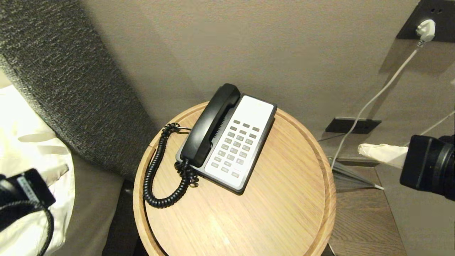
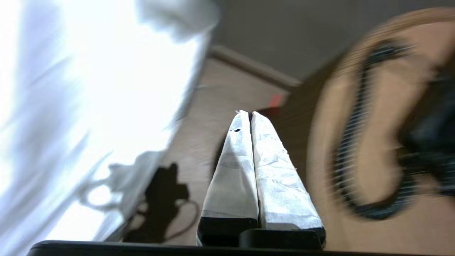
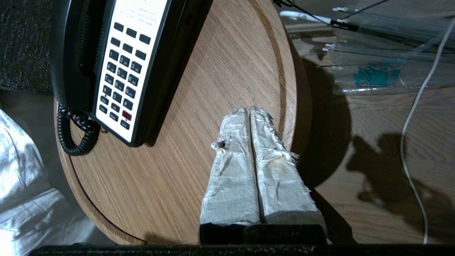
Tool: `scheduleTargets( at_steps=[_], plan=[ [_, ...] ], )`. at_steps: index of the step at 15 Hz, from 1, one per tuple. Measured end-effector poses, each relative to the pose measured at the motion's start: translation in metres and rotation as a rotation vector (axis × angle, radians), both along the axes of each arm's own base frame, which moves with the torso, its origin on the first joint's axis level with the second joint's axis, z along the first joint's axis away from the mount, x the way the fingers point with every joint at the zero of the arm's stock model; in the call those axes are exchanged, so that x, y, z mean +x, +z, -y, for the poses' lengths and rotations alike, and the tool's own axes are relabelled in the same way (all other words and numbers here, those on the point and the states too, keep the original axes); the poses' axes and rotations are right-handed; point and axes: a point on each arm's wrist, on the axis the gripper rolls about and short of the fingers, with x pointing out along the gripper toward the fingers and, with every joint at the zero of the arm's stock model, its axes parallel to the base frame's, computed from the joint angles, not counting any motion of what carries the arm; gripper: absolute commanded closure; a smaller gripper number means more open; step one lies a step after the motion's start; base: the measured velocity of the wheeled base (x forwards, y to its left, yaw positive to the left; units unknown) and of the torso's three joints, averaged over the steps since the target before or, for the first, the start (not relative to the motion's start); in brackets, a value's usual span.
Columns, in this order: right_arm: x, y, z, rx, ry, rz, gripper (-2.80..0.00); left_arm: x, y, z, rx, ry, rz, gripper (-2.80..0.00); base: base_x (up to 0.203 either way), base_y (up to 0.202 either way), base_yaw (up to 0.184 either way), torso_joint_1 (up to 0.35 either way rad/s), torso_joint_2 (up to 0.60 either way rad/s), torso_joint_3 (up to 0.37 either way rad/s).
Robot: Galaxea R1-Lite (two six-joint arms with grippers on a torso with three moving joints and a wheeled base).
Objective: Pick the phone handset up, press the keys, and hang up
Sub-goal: End the call using the dial pad
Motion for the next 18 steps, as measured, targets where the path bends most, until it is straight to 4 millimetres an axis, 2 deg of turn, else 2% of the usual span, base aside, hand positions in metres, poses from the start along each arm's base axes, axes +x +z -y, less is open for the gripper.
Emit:
scheduleTargets(
  at_steps=[4, 6, 8, 12, 18],
  plan=[
    [-0.004, 0.002, 0.005, 0.014, -0.004, 0.011, 0.0, -0.05, -0.051, -0.025, -0.001, 0.212, -0.026, 0.0, 0.0, 0.0, 0.0, 0.0, 0.0, 0.0],
    [-0.006, 0.003, 0.007, 0.02, -0.004, 0.017, 0.0, -0.074, -0.072, -0.028, 0.011, 0.213, -0.027, 0.0, 0.0, 0.0, 0.0, 0.0, 0.0, 0.0],
    [-0.007, 0.005, 0.009, 0.026, -0.003, 0.024, 0.0, -0.092, -0.093, -0.027, 0.029, 0.142, -0.018, 0.0, 0.0, 0.0, 0.0, 0.0, 0.0, 0.0],
    [-0.01, 0.006, 0.013, 0.035, -0.001, 0.031, 0.0, -0.113, -0.118, -0.024, 0.155, -0.025, 0.085, 0.0, 0.0, 0.0, 0.0, 0.0, 0.0, 0.0],
    [-0.012, 0.005, 0.016, 0.036, -0.001, 0.034, 0.0, -0.123, -0.141, -0.024, 0.303, -0.055, 0.187, 0.0, 0.0, 0.0, 0.0, 0.0, 0.0, 0.0]
  ],
)
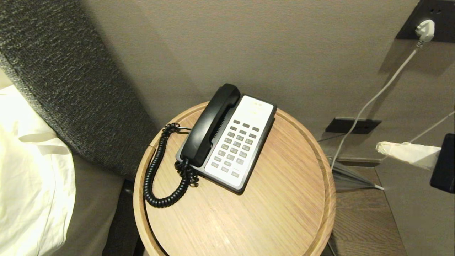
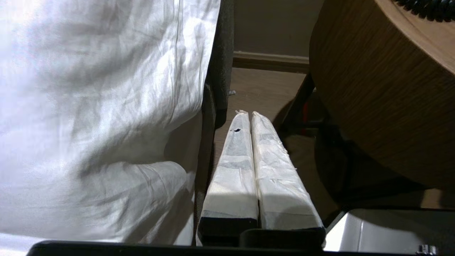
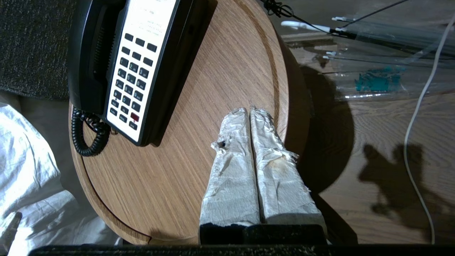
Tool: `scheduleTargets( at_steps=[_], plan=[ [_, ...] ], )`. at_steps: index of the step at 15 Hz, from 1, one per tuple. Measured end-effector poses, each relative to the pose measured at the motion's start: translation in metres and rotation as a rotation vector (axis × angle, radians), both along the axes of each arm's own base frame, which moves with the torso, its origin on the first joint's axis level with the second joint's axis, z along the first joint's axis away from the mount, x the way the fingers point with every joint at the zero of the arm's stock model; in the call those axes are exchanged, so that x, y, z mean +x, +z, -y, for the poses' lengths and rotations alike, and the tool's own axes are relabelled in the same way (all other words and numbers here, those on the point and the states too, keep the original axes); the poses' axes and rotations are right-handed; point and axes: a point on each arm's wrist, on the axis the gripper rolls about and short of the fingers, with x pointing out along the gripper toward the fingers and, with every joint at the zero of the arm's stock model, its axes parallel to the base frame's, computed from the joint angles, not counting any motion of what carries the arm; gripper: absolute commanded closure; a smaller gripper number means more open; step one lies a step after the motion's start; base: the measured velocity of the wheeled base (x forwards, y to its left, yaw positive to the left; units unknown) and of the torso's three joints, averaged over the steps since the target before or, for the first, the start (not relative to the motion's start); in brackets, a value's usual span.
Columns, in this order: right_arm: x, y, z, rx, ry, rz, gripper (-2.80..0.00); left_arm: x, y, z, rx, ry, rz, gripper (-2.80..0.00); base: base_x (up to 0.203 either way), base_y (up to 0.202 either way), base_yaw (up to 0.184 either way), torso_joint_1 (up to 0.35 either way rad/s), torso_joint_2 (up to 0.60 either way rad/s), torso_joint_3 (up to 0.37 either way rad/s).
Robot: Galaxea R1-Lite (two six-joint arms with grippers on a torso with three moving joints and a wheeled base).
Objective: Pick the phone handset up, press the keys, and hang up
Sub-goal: End the call using the dial pad
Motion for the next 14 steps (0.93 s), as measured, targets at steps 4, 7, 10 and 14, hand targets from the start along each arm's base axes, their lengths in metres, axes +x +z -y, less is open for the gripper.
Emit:
scheduleTargets(
  at_steps=[4, 7, 10, 14],
  plan=[
    [-0.0003, -0.001, 0.0004, -0.003, 0.0, -0.001, 0.0, 0.0014, 0.0025, 0.0006, 0.066, -0.027, 0.094, 0.0, 0.0, 0.0, 0.0, 0.0, 0.0, 0.0],
    [-0.0002, -0.0029, 0.0001, -0.008, 0.0, -0.006, 0.0, 0.0014, 0.0025, 0.0008, 0.078, -0.035, 0.099, 0.0, 0.0, 0.0, 0.0, 0.0, 0.0, 0.0],
    [-0.0001, -0.008, 0.0002, -0.022, -0.001, -0.016, 0.0, 0.0015, 0.0023, 0.0008, 0.078, -0.035, 0.099, 0.0, 0.0, 0.0, 0.0, 0.0, 0.0, 0.0],
    [-0.0005, -0.0051, 0.0007, -0.013, -0.001, -0.009, 0.0, 0.0015, 0.0023, 0.0008, 0.077, -0.035, 0.099, 0.0, 0.0, 0.0, 0.0, 0.0, 0.0, 0.0]
  ],
)
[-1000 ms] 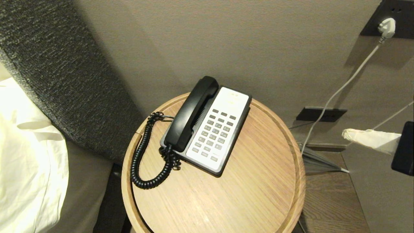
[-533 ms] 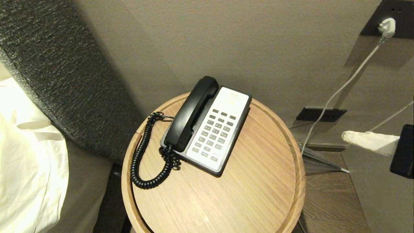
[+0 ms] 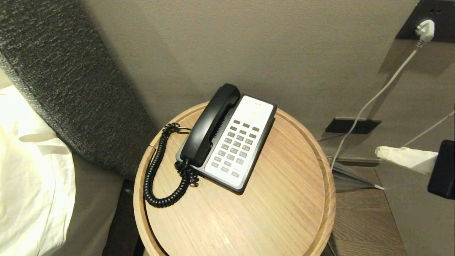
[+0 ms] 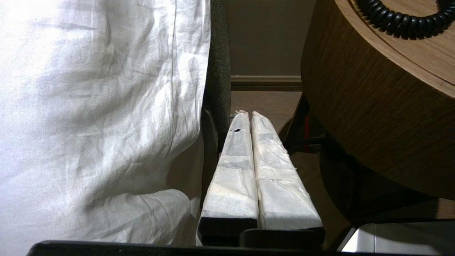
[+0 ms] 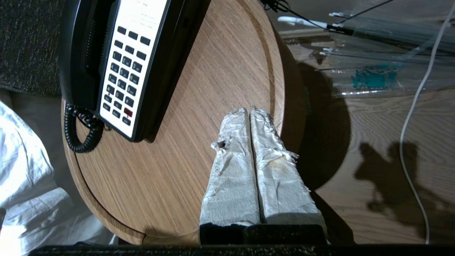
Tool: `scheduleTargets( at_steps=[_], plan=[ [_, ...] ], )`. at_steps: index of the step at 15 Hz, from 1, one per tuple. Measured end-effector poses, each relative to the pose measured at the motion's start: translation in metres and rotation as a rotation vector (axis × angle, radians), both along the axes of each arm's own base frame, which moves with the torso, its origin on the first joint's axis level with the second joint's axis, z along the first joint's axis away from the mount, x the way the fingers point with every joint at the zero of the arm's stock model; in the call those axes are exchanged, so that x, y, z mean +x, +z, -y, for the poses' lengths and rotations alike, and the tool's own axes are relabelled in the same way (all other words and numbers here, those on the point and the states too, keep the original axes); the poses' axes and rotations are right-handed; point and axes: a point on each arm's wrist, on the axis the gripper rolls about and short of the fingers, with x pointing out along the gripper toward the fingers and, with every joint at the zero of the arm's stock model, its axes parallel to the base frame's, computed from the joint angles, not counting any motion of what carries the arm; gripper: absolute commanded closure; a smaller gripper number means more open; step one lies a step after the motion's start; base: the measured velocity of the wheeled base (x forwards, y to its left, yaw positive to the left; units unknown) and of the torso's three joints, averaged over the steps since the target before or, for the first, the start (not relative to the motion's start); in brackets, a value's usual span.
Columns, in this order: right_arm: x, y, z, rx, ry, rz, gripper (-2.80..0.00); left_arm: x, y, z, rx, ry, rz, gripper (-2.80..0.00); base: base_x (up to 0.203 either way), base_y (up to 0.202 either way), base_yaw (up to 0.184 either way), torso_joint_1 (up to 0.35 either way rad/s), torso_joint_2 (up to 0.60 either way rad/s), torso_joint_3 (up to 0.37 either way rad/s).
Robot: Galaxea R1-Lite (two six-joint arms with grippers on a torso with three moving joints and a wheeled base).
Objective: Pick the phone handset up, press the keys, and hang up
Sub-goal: End the call using the dial pad
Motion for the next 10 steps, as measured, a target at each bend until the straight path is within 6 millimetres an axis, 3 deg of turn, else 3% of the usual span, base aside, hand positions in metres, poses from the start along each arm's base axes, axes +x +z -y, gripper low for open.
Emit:
scheduleTargets(
  at_steps=[10],
  plan=[
    [-0.0007, -0.0013, 0.0007, -0.002, 0.002, -0.001, 0.0, 0.0, 0.0, 0.0, 0.0, 0.0, 0.0, 0.0, 0.0, 0.0, 0.0, 0.0, 0.0, 0.0]
  ],
)
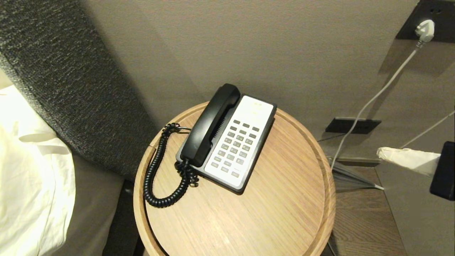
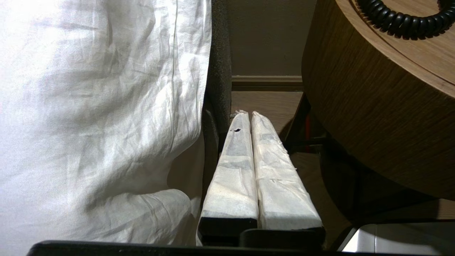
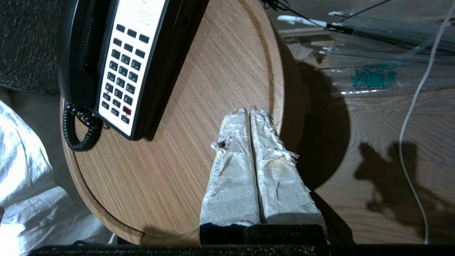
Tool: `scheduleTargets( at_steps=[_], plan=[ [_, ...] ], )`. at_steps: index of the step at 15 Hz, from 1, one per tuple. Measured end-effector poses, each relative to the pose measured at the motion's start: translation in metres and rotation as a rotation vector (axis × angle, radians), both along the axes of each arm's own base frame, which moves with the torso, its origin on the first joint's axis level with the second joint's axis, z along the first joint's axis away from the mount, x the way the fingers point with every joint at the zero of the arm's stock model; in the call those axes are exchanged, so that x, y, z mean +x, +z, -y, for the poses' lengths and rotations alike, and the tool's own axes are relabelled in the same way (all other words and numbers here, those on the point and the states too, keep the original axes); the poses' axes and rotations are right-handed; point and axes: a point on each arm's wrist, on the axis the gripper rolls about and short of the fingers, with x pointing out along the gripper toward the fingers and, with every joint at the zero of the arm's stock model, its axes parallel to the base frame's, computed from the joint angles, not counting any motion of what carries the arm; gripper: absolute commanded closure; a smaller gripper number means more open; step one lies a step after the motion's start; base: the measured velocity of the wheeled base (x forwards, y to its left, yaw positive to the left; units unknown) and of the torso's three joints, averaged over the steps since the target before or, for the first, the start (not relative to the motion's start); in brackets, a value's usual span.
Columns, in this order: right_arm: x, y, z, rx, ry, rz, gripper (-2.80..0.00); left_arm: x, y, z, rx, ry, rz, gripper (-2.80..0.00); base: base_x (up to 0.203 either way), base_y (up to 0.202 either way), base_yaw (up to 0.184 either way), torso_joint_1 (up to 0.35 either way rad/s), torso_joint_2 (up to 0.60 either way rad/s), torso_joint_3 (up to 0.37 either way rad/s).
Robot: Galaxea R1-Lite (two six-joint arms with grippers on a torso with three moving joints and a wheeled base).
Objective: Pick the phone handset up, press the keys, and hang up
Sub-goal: End the call using the dial pad
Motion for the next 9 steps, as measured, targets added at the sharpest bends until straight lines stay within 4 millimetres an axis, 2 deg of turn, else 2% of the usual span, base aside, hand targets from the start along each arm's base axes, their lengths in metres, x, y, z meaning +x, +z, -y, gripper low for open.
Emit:
scheduleTargets(
  at_steps=[6, 9],
  plan=[
    [0.012, 0.0, -0.019, -0.013, 0.027, 0.002, 0.0, 0.0, 0.0, 0.0, 0.0, 0.0, 0.0, 0.0, 0.0, 0.0, 0.0, 0.0, 0.0, 0.0],
    [0.015, -0.001, -0.042, -0.038, 0.089, -0.016, 0.0, 0.0, 0.0, 0.0, 0.0, 0.0, 0.0, 0.0, 0.0, 0.0, 0.0, 0.0, 0.0, 0.0]
  ],
)
